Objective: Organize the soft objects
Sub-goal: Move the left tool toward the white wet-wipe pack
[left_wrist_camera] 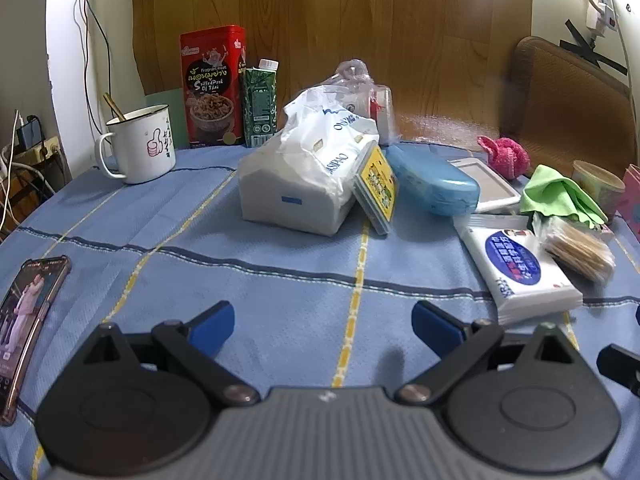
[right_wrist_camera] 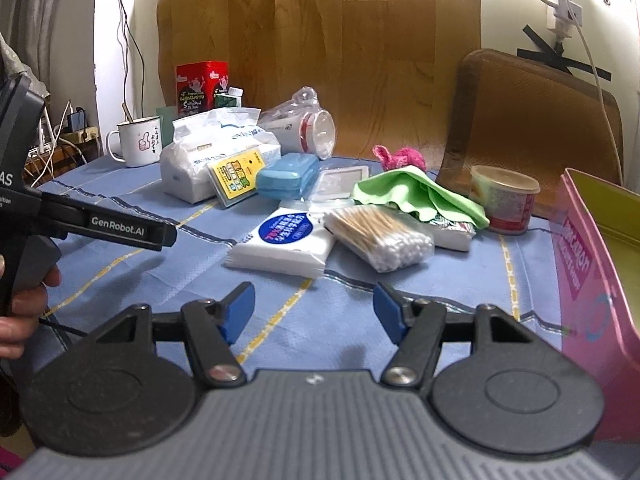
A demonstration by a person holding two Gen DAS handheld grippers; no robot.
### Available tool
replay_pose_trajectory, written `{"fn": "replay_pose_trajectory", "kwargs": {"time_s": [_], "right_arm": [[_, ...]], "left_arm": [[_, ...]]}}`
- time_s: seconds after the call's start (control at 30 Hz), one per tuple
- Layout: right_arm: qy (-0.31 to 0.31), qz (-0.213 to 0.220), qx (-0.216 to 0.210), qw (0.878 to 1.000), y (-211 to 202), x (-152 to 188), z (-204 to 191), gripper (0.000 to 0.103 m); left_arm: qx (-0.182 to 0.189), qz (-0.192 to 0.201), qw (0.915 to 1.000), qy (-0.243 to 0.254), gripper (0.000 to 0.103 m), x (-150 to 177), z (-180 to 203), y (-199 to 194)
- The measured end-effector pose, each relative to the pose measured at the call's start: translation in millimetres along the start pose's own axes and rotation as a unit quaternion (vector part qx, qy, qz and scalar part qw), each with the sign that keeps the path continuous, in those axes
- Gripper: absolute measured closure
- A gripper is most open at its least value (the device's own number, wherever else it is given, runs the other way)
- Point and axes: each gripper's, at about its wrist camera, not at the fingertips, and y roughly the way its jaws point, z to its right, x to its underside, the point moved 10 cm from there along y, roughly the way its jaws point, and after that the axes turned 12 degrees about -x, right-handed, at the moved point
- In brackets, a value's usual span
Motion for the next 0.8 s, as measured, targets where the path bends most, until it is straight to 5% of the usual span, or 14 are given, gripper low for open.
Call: {"fn": "replay_pose_trajectory", "kwargs": {"time_s": [0.57, 0.8], "right_arm": [[0.010, -0.003, -0.007, 1.000, 10.4, -2.7, -2.4, 0.035], [0.030, -0.016, -0.035, 0.999, 28.1, -11.4, -10.6, 0.026]], "left_arm": [[0.019, -0.005, 0.9993, -0.031, 0.003, 3.4, -9.2, 12.9], [0.034, 0.000, 0.9981, -0.051, 0.003, 2.4, -13.8, 12.3]]}}
